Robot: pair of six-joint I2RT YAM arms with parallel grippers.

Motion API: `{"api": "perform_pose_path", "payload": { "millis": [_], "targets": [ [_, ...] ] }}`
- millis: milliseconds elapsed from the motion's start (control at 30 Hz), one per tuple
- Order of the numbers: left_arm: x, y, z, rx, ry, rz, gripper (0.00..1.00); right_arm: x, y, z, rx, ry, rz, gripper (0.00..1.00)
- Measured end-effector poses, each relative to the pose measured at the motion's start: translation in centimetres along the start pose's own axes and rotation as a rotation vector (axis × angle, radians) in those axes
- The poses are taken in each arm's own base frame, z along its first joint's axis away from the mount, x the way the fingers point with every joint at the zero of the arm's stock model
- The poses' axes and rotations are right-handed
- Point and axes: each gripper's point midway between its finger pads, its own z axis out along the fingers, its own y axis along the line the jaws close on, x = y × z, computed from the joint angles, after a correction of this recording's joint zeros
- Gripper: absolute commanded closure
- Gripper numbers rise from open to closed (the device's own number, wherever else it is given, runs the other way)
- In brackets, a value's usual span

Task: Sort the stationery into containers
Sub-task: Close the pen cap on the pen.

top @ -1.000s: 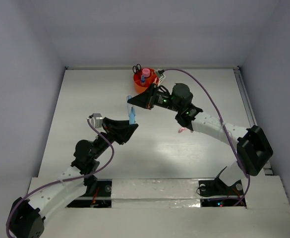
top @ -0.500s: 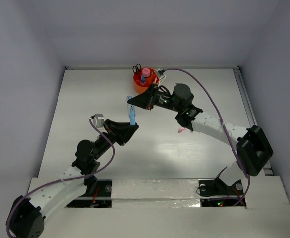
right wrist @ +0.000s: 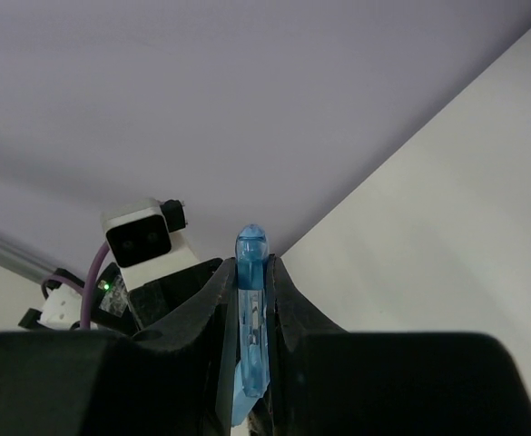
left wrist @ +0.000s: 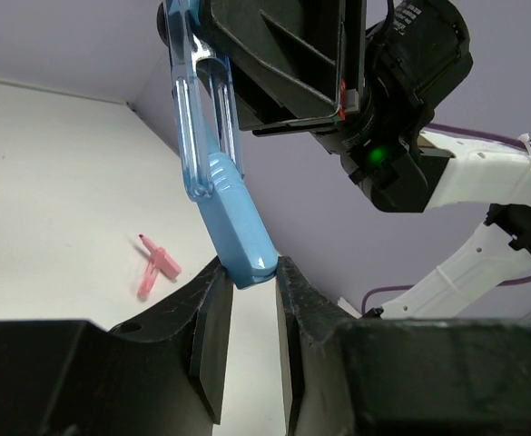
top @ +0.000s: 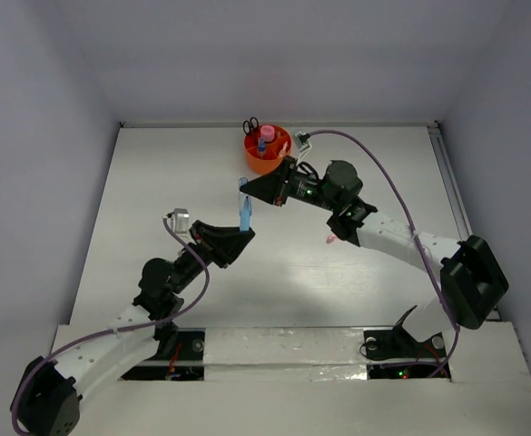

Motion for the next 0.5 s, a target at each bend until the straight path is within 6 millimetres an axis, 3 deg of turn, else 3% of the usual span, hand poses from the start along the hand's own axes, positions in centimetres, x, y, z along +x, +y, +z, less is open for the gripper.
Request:
{"api": "perform_pose_path", "payload": {
  "millis": [367, 500],
  "targets": [
    [-0.35, -0.15, 0.23, 0.015, -0.017, 0.029, 1.00, -0.46, 0.43, 0.02, -0.023, -0.032, -0.026, 0.96],
    [-0.58, -0.34, 0.04, 0.020, -0.023, 0.050, 1.00, -0.43, 0.53, 0.03, -0.025, -0.031, -0.015, 0.75]
  ]
}}
